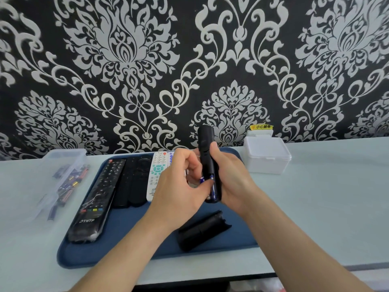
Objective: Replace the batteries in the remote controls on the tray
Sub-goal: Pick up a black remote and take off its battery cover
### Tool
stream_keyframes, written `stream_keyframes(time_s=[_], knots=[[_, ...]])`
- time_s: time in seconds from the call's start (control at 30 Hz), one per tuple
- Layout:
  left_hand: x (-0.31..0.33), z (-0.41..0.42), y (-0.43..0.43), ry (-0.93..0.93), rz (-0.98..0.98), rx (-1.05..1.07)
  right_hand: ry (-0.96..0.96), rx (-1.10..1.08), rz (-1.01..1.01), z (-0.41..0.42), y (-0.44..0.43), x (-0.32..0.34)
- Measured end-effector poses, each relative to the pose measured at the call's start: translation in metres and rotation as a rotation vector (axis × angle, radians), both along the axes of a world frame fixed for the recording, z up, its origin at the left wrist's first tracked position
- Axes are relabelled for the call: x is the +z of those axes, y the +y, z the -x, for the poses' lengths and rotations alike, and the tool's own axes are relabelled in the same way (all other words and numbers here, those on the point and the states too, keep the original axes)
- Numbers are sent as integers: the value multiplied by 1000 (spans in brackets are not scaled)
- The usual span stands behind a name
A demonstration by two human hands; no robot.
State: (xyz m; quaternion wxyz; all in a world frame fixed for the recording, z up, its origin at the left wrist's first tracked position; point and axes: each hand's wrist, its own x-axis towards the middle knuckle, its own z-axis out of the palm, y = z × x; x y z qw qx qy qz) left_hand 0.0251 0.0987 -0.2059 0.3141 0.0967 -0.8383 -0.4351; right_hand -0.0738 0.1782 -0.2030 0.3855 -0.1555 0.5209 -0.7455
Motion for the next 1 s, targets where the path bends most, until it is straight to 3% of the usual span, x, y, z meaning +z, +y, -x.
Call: stream_keyframes(time_s=[0.13, 0.27, 0.33, 0.37, 0.4, 0.47, 0.5, 0.53, 0.63, 0.73, 0.83, 0.93, 1.0], knots=[[1, 0, 7, 67, -174, -23, -38, -11, 0, 3, 2, 2], [13, 1, 5, 231, -638, -7, -181, 37, 40, 6, 2, 2], [20, 1, -7, 235, -752, 0, -171, 93, -11, 9, 4, 6], [21, -1, -15, 211, -662, 36, -114, 139, -73, 10, 7, 8], [21, -3, -22, 177, -426, 95, -11, 209, -145, 10, 10, 12], [20, -9, -32, 84, 267, 170, 279, 388, -271, 8, 17, 19], [18, -10, -35, 23, 530, 150, 411, 460, -305, 7, 19, 21], [16, -11, -38, -57, 665, 112, 505, 497, -314, 7, 21, 22], [11, -10, -44, -177, 625, 87, 561, 416, -266, 9, 25, 25], [7, -9, -46, -133, 329, 200, 339, 184, -101, 21, 30, 27], [0, -2, -35, -130, 42, 164, 132, 71, 51, 23, 28, 26], [-7, 0, -14, -228, 63, 81, -53, 94, 141, 14, 19, 23], [-10, 0, -9, -278, 125, 58, -78, 96, 149, 10, 16, 23]])
